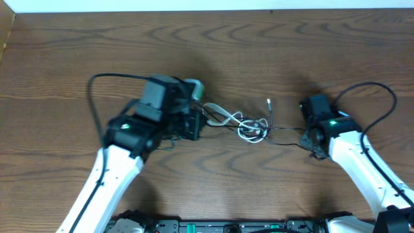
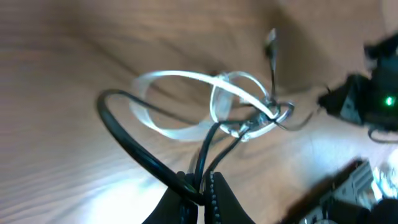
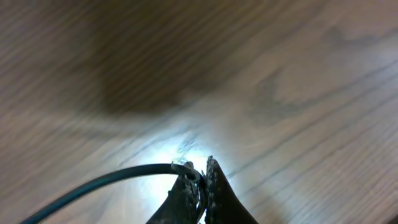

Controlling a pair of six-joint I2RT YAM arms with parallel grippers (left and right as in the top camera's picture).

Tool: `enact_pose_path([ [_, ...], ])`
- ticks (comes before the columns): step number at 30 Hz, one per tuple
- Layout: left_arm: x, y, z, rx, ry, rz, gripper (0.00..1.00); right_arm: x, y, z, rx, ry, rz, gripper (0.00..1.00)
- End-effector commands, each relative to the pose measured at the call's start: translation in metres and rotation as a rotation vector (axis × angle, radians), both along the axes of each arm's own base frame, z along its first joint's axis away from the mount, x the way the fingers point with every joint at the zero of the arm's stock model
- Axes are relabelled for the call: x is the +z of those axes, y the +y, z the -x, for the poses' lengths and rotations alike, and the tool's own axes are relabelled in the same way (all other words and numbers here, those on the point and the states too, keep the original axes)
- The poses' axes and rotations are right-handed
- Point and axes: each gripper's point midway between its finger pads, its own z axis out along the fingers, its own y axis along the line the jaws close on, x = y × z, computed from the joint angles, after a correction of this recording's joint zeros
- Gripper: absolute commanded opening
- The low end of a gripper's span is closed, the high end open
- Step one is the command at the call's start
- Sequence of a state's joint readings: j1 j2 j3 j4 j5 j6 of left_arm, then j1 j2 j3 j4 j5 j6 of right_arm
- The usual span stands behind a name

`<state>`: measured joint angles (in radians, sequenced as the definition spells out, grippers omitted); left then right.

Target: Untangle cables

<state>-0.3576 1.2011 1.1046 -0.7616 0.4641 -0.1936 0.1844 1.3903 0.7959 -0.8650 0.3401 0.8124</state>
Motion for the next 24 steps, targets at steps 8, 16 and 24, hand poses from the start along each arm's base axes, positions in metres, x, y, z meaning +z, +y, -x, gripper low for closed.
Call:
enact_pose_path([
  [8, 0.04, 0.105, -0.026, 0.347, -0.16, -0.013, 0.08, 0.005, -0.062, 0.009, -0.182, 0.01, 0.049, 0.01],
  [16, 0.045, 0.151, -0.032, 0.543, -0.138, 0.041, 0.08, 0.002, -0.098, 0.022, -0.302, 0.021, 0.005, 0.01],
  [24, 0.05, 0.142, -0.033, 0.508, -0.143, 0.091, 0.07, -0.002, -0.067, -0.012, -0.132, -0.083, -0.265, 0.01],
])
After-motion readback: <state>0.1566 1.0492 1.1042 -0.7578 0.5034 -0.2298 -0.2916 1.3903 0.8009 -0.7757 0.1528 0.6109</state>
